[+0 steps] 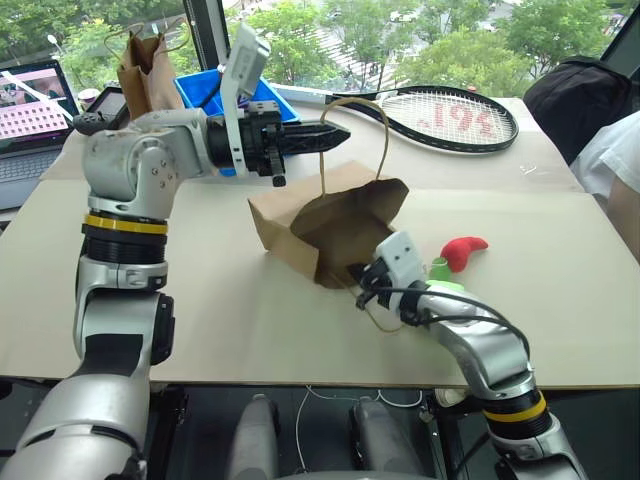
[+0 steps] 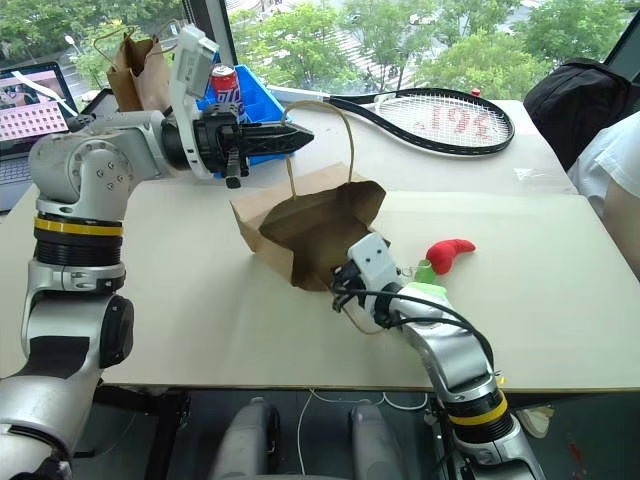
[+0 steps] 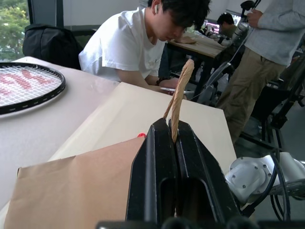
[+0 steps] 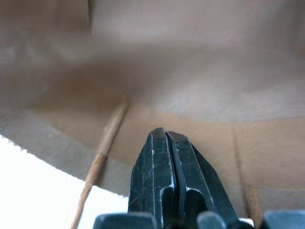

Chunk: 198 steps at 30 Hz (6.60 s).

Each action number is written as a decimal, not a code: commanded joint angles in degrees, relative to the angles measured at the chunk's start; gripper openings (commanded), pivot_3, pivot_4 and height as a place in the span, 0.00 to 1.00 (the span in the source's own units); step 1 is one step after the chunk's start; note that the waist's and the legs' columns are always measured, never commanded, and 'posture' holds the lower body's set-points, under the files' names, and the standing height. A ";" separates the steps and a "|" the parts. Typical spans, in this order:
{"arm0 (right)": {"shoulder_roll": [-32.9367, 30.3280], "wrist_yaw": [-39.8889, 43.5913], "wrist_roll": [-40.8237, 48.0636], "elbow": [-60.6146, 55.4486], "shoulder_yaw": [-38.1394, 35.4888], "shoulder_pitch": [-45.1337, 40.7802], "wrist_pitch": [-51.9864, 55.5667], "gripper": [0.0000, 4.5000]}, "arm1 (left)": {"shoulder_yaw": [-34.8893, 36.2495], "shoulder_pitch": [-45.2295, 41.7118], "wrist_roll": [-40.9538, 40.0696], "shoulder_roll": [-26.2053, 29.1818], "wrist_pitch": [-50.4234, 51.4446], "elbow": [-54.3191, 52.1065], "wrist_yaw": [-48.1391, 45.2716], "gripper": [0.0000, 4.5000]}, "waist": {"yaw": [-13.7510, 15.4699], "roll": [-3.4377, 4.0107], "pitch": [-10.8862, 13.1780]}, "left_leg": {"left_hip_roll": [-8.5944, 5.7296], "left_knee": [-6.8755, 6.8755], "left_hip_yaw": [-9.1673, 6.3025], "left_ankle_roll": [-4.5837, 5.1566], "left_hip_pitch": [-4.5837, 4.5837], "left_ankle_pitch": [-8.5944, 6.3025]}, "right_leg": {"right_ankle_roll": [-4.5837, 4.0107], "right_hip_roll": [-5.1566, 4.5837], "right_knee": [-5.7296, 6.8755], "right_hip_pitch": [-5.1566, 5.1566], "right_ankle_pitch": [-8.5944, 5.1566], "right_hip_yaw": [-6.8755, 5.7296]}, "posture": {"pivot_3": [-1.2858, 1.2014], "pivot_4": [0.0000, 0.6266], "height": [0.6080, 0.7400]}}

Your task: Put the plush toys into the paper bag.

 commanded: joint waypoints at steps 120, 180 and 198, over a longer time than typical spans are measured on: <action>-25.19 10.76 13.16 1.67 -26.00 10.37 -0.29 0.03 | 4.34 15.52 -21.25 -14.21 15.19 -19.27 29.90 0.00 | 1.45 0.21 0.24 | -0.88 -0.17 -0.74 0.09 -0.19 0.15 | 0.19 -0.18 -0.09 0.23 -0.26 0.12 | 0.52 0.24 0.36; -12.38 10.51 13.73 -4.32 -11.97 20.76 -12.04 0.99 | 4.41 15.03 -24.85 -14.51 16.52 -20.73 30.03 0.00 | 1.39 0.21 0.27 | -0.88 -0.19 -0.83 0.03 -0.16 0.20 | 0.18 -0.16 -0.08 0.27 -0.28 0.09 | 0.52 0.24 0.36; -16.78 12.20 -1.13 1.12 -9.88 13.60 -25.98 0.08 | 5.08 13.12 -22.33 -11.63 14.26 -18.69 29.35 0.00 | 1.30 0.20 0.28 | -0.89 -0.18 -0.82 0.02 -0.14 0.20 | 0.18 -0.15 -0.08 0.28 -0.27 0.10 | 0.52 0.24 0.36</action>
